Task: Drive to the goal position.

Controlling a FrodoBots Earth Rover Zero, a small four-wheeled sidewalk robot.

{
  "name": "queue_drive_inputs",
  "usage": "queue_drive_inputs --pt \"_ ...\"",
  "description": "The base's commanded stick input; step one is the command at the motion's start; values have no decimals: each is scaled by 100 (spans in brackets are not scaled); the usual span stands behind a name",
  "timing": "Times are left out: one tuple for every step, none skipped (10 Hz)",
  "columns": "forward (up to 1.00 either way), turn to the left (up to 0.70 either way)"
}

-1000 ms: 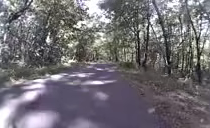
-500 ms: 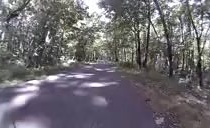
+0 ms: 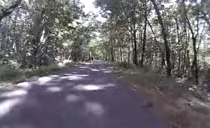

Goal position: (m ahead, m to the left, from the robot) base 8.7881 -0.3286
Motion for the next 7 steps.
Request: queue_drive_inputs --pt "45 0" --pt "45 0" --pt "45 0" --pt "45 0" --pt "45 0" --pt "45 0" --pt "45 0"
